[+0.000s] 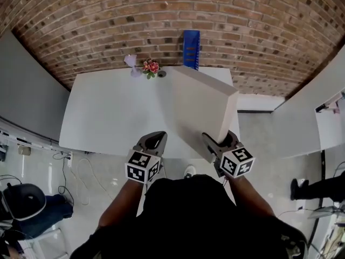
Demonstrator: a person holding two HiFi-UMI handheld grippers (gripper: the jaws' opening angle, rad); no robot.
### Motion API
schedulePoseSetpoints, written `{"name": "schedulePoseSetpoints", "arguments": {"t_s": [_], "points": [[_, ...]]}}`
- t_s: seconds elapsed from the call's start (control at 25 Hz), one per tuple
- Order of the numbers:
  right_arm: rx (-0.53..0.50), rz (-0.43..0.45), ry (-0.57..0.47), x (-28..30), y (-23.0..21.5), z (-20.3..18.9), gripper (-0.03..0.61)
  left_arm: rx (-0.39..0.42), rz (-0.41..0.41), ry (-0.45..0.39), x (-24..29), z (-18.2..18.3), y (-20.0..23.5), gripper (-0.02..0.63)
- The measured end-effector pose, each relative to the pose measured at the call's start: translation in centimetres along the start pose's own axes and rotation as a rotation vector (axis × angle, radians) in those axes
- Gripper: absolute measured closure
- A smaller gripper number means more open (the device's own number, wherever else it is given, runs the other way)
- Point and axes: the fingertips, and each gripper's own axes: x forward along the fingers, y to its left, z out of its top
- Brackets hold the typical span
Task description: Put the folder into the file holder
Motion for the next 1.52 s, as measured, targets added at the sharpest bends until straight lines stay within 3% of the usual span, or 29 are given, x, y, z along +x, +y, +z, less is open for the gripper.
{"name": "schedulePoseSetpoints", "arguments": {"t_s": [0.44,0.84,1.08,1.52], "points": [[-0.002,-0.093,-0.058,4.0,-5.7,5.1,0.295,-0.053,0.027,0.071,2.0,-1.5,5.2,0.609],[0.031,-0.219,-0.116,8.2,-3.3,6.8,0.295,0.039,-0.078,0.052,2.5,2.7,12.5,0.609],[0.035,-0.305,-0.152,9.6,-2.6,7.7,0.295,0.066,-0.122,0.066,1.9,2.5,15.3,0.609],[-0.06,-0.459,-0.285,11.9,-6.7,16.2,0.295,-0.004,-0.088,0.039,0.5,0.8,18.5,0.609]]}}
